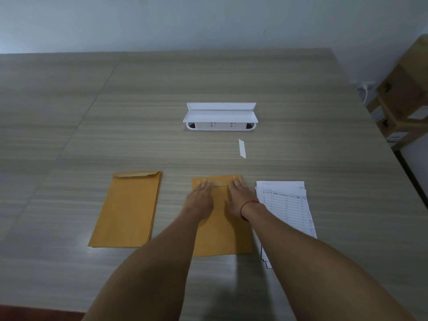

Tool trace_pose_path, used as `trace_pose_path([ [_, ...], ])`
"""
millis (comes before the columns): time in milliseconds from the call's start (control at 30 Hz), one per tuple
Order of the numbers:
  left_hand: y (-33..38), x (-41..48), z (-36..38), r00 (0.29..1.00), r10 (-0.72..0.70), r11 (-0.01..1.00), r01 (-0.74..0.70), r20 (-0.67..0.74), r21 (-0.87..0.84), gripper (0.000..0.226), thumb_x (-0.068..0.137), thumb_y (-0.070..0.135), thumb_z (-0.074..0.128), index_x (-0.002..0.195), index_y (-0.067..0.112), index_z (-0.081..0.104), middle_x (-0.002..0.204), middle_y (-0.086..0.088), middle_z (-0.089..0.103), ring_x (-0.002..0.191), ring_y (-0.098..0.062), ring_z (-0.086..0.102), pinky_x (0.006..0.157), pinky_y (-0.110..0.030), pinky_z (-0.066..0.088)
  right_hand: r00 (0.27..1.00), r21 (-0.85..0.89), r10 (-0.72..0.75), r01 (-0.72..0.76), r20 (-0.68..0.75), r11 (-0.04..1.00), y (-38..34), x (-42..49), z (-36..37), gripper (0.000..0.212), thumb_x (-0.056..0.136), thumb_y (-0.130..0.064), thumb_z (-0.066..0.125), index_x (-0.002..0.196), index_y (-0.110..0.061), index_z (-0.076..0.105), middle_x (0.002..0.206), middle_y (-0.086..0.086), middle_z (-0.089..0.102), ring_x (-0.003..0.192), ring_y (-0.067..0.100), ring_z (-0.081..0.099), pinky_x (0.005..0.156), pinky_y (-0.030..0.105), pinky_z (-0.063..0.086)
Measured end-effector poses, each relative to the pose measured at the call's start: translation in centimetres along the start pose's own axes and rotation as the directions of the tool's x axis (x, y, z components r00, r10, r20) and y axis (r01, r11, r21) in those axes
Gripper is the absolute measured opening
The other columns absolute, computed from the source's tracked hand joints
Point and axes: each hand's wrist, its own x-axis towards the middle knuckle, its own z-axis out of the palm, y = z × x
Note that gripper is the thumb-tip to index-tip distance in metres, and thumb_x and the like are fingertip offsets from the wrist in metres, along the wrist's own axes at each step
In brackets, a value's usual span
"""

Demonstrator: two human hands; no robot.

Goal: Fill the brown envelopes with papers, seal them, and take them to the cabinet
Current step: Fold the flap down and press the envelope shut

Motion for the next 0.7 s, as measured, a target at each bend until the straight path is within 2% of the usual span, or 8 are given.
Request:
trace_pose_path([
  [100,0.2,0.3,0.2,0.999,0.011,0.998,-0.009,0.044,-0.056,0.055,0.102,0.016,0.031,0.151,0.003,0.011,0.161,-0.014,0.005,0.149,-0.03,0.004,0.122,-0.036,0.01,0.998,0.016,-0.046,0.046,0.041,0.999,-0.8,0.8,0.0,0.071,0.099,-0.025,0.045,0.154,-0.007,0.003,0.162,0.004,-0.011,0.15,0.02,-0.01,0.121,0.036,0.013],
  [267,-0.4,2.7,-0.9,1.0,0.002,0.997,0.0,0.022,-0.076,0.057,0.102,0.015,0.033,0.151,0.001,0.006,0.16,-0.016,-0.001,0.149,-0.034,-0.002,0.122,-0.037,0.008,0.997,0.141,-0.029,0.017,0.077,0.99,-1.7,3.6,-0.7,0.075,0.099,-0.019,0.047,0.154,-0.007,-0.003,0.161,0.005,-0.019,0.15,0.021,-0.012,0.121,0.034,0.008],
  [400,-1.2,6.4,-2.7,1.0,0.016,0.997,-0.015,0.006,-0.07,0.057,0.102,0.015,0.034,0.151,0.002,0.007,0.161,-0.015,-0.001,0.149,-0.034,-0.001,0.121,-0.038,0.01,0.996,0.159,-0.025,0.012,0.085,0.987,-2.0,7.6,-2.6,0.078,0.098,-0.021,0.05,0.154,-0.007,-0.003,0.16,0.005,-0.02,0.15,0.022,-0.012,0.121,0.033,0.007],
  [700,-1.2,15.9,-7.3,0.997,0.074,0.995,-0.075,-0.015,-0.067,0.058,0.102,0.016,0.036,0.151,0.005,0.009,0.161,-0.012,0.0,0.149,-0.032,-0.001,0.121,-0.038,0.011,0.995,0.187,0.061,-0.075,0.078,0.979,-1.5,16.7,-7.9,0.085,0.094,-0.021,0.059,0.154,-0.01,-0.001,0.16,0.001,-0.021,0.151,0.024,0.002,0.121,0.038,0.018],
])
